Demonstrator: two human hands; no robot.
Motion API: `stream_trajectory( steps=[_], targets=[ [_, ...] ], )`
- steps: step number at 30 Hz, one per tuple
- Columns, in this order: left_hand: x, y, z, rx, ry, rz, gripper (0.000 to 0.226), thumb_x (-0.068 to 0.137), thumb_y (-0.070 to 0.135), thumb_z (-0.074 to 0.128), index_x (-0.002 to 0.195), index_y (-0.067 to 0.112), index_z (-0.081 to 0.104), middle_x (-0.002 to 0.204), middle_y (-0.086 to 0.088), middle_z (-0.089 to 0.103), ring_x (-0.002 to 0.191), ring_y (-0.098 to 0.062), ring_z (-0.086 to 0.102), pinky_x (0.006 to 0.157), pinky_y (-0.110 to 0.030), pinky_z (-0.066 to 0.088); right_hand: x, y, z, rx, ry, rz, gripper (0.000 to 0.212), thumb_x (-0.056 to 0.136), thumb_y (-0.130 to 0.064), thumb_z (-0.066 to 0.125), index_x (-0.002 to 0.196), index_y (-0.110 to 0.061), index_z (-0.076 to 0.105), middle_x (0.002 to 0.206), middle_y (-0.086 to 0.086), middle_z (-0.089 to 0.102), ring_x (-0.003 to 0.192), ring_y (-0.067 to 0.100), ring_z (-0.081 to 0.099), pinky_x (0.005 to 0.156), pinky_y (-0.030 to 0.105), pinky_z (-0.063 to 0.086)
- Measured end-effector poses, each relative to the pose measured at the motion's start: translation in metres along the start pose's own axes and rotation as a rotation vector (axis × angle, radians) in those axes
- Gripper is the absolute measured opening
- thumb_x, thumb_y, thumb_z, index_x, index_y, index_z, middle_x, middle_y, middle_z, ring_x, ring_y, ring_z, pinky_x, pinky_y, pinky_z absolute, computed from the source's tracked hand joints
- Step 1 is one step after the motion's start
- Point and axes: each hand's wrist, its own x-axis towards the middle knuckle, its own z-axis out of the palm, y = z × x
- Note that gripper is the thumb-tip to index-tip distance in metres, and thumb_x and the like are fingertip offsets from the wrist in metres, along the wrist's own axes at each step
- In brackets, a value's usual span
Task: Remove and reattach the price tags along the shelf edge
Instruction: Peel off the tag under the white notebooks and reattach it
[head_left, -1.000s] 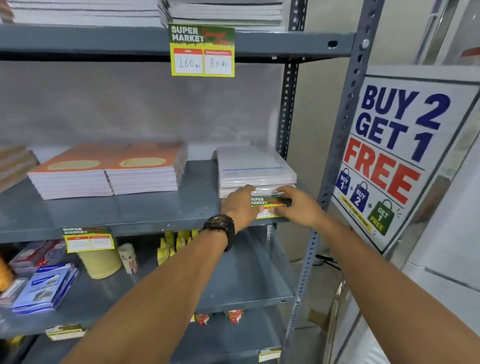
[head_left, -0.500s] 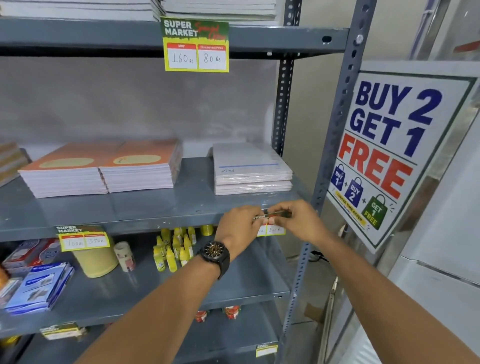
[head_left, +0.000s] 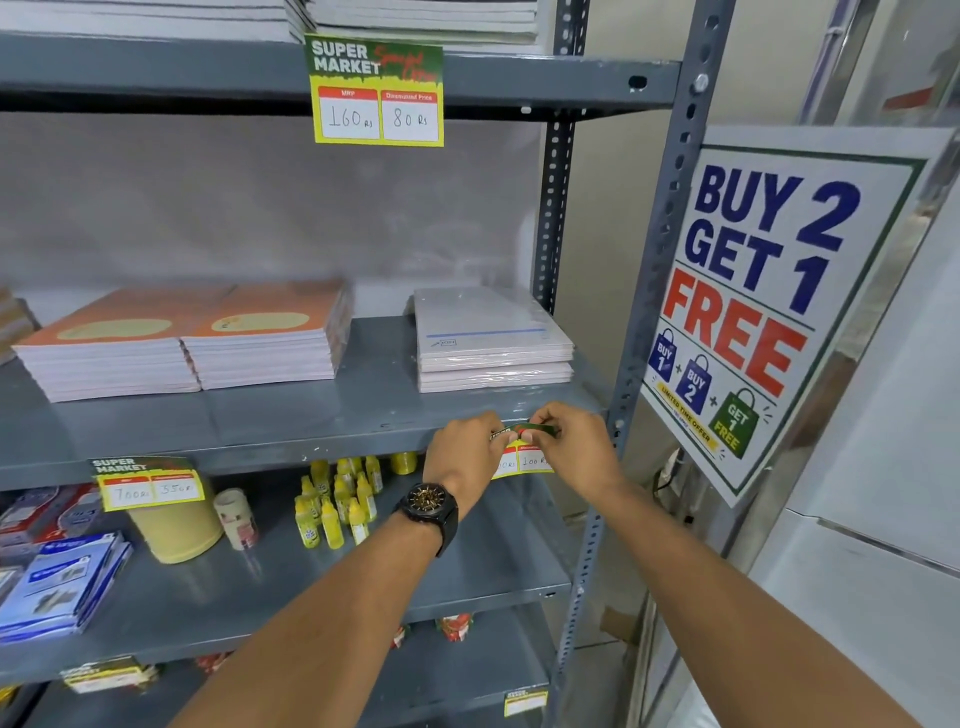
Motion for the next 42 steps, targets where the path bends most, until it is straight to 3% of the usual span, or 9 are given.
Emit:
stream_trajectory(
  steps=[8,15,21,28,36,40,42],
  targets=[
    [0.002,0.003,-0.003,0.093,0.027,0.035,0.030,0.090,0.045,0.053,0.088,0.016,0.058,0.082,-0.011,0.070,0.074,-0.038,0.061,0.056,-0.036,0.040,-0.002,0.001,0.005,-0.070,0.081,-0.039,0.010,0.082,-0.023,0.072,0.083,-0.023,0.062,0.072,-0.005,0.068,0.067,0.014,0.063,0.064,0.030,0.051],
    [0.012,-0.002,-0.011,0.240,0.126,0.039,0.039,0.080,0.056,0.060,0.074,0.022,0.041,0.081,-0.002,0.065,0.071,-0.030,0.059,0.054,-0.033,0.034,0.000,0.005,0.006,-0.115,0.133,-0.054,0.017,0.078,-0.029,0.076,0.078,-0.024,0.060,0.075,-0.008,0.061,0.067,0.014,0.057,0.061,0.029,0.045],
    [0.017,-0.010,-0.020,0.337,0.089,0.187,0.031,0.083,0.050,0.061,0.093,0.021,0.058,0.096,0.000,0.063,0.091,-0.027,0.054,0.075,-0.039,0.041,0.003,0.002,0.001,-0.280,0.191,-0.095,0.025,0.074,-0.037,0.079,0.085,-0.023,0.063,0.091,-0.005,0.057,0.090,0.021,0.047,0.078,0.036,0.037],
    [0.015,-0.007,-0.030,0.345,0.056,0.180,0.011,0.087,0.028,0.060,0.095,0.020,0.064,0.096,-0.002,0.065,0.089,-0.028,0.058,0.061,-0.034,0.040,0.009,-0.021,0.009,-0.368,0.059,-0.138,0.025,0.073,-0.046,0.069,0.091,-0.029,0.063,0.096,-0.008,0.064,0.100,0.020,0.053,0.082,0.037,0.034],
    [0.019,-0.005,-0.037,0.374,-0.023,0.134,0.012,0.087,0.029,0.061,0.092,0.021,0.068,0.096,-0.003,0.066,0.086,-0.034,0.062,0.064,-0.037,0.047,0.016,-0.014,0.009,-0.418,0.085,-0.235,0.030,0.073,-0.052,0.073,0.086,-0.027,0.061,0.090,-0.009,0.062,0.093,0.020,0.052,0.078,0.037,0.038],
    [0.020,-0.010,-0.034,0.323,-0.024,0.142,0.016,0.085,0.036,0.063,0.088,0.022,0.067,0.092,-0.001,0.065,0.084,-0.031,0.062,0.063,-0.037,0.047,0.023,0.006,-0.006,-0.261,-0.017,-0.323,0.025,0.075,-0.038,0.078,0.094,-0.025,0.071,0.095,-0.008,0.071,0.093,0.019,0.055,0.085,0.039,0.044],
    [0.021,-0.013,-0.033,0.308,-0.018,0.146,0.017,0.085,0.038,0.062,0.087,0.022,0.067,0.090,0.001,0.065,0.083,-0.029,0.062,0.063,-0.036,0.048,0.027,0.018,-0.018,-0.164,-0.083,-0.353,0.026,0.076,-0.027,0.080,0.102,-0.022,0.074,0.104,-0.006,0.074,0.096,0.016,0.058,0.088,0.027,0.046]
  ],
)
